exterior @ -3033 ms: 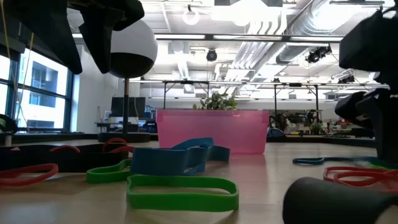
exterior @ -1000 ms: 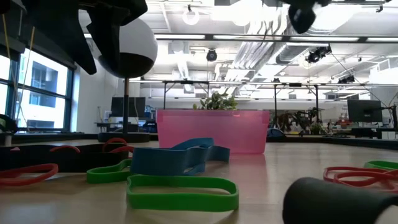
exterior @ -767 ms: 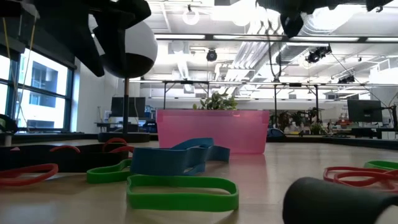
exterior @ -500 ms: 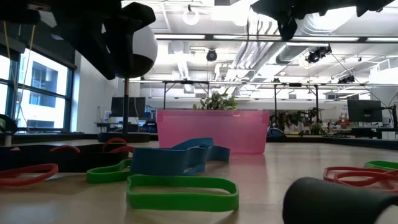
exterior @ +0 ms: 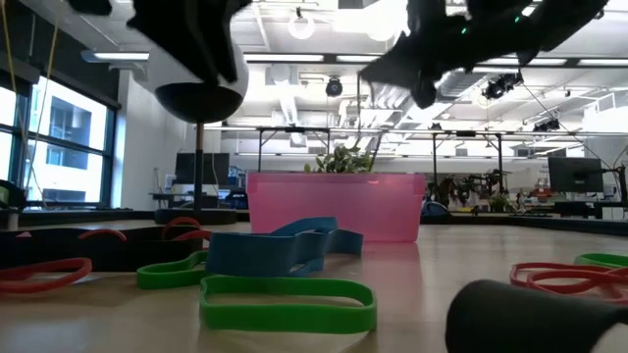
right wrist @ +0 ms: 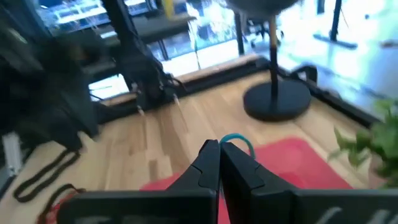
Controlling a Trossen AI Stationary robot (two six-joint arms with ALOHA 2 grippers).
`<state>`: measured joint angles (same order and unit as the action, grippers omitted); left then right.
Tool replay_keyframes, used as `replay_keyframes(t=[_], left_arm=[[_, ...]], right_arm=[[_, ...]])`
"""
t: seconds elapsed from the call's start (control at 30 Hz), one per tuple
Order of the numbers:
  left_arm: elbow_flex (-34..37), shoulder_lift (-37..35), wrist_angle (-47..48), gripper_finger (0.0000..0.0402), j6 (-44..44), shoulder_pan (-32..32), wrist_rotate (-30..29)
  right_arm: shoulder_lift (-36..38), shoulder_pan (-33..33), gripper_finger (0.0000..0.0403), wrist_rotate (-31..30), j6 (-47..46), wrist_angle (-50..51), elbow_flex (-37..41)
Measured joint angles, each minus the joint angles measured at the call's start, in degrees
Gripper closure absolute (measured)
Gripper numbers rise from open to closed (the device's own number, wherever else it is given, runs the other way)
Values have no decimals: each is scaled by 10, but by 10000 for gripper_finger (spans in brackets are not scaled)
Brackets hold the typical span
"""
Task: Pick and place rubber bands into bin
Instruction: Put the blue rubber band into the red bin
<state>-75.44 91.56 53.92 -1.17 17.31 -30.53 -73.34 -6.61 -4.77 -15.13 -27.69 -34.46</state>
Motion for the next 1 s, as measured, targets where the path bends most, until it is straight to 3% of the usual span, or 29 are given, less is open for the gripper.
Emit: replay_keyframes(t=[0.33, 0.53, 0.8, 1.0], left_arm=[[2, -119, 17, 252, -23, 0, -93], [2, -176, 59, 252, -21, -1, -136], [2, -200, 63, 252, -21, -1, -178], [2, -200, 12, 252, -20, -1, -221]], right_arm=[[-96, -47, 403, 65, -71, -102, 0], [-129, -45, 403, 70, -95, -146, 0], [-129, -41, 396, 76, -118, -145, 0], [-129, -41, 360, 97, -119, -141, 0]])
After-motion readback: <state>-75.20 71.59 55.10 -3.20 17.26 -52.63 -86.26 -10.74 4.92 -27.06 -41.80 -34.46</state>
